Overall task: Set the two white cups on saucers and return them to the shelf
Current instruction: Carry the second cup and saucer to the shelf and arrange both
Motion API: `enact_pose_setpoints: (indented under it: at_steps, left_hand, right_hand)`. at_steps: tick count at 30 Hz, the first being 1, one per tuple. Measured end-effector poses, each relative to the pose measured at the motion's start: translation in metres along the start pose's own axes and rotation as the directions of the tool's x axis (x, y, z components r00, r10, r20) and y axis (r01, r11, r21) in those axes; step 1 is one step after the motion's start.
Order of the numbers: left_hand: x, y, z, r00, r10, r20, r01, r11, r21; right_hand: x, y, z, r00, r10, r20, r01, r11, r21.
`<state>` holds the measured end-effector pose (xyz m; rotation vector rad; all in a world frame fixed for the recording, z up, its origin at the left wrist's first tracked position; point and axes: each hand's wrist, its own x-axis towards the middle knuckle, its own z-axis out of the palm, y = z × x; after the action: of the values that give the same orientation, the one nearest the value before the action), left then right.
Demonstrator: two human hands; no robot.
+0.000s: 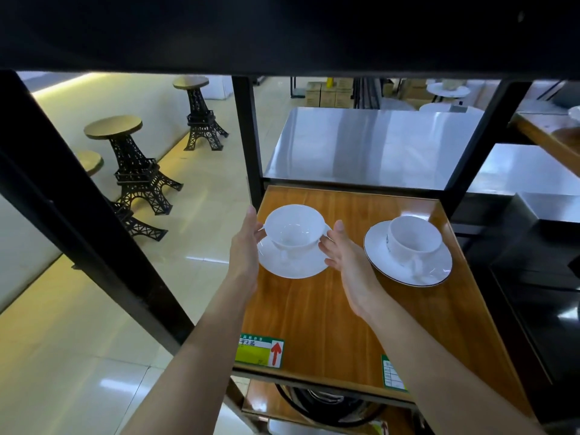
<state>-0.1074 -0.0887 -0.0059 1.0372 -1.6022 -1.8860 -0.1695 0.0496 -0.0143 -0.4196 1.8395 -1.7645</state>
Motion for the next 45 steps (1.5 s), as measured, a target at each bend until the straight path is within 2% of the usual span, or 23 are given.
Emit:
enact_pose_setpoints:
  at_steps: [12,18,24,26,31,35,38,45]
  left_hand:
    - [0.000,-0.002,-0.002,0.999,0.030,-0.037,-0.029,0.999,0.027]
    - [0.001,-0.006,-0.005,0.999,0.032,-0.011,-0.031,0.998,0.050]
    - [0.003,-0.013,-0.008,0.997,0.056,-0.052,-0.054,0.998,0.046]
    - [0.004,-0.015,-0.008,0.995,0.047,-0.084,-0.044,0.998,0.038]
    - [0.009,-0.020,-0.012,0.997,-0.042,-0.067,0.045,0.998,0.045]
    - [0.008,-0.019,-0.013,0.993,-0.097,-0.071,0.103,0.991,0.086]
    - [0.009,-0.021,-0.014,0.991,-0.109,-0.077,0.118,0.985,0.129]
    - [0.005,-0.026,-0.016,0.995,-0.089,-0.037,0.092,0.993,0.074]
  right_hand:
    - [0.005,-0.001,0.001,0.998,0.035,-0.046,-0.033,0.999,0.033]
    - [0.005,0.000,0.000,0.999,0.018,-0.043,-0.018,1.000,-0.007]
    - [0.003,0.010,-0.004,0.961,-0.005,-0.276,0.002,1.000,-0.014]
    - [0.003,0.013,-0.006,0.950,0.019,-0.311,-0.025,1.000,-0.015]
    - [0.005,0.019,-0.010,0.947,0.069,-0.313,-0.115,0.985,-0.131]
    - [0.005,0.021,-0.011,0.951,0.129,-0.280,-0.176,0.973,-0.149]
    - [0.006,0.020,-0.009,0.951,0.143,-0.273,-0.200,0.961,-0.192]
    - [0.009,0.019,-0.005,0.959,0.124,-0.254,-0.195,0.940,-0.280]
